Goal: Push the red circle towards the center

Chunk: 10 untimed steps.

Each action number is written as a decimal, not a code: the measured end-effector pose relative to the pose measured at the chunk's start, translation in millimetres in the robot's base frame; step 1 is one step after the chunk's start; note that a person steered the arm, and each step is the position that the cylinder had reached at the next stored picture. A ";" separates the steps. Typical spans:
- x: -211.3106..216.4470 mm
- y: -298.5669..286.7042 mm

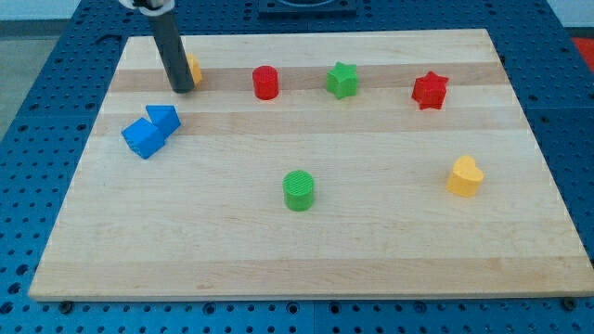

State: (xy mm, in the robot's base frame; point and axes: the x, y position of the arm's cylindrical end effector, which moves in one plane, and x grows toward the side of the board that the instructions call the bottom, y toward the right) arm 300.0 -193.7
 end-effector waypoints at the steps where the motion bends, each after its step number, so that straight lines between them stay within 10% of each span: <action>1: -14.9 9.3; 5: -29.3 161.8; 10: 7.5 86.7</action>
State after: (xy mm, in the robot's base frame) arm 307.5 -107.1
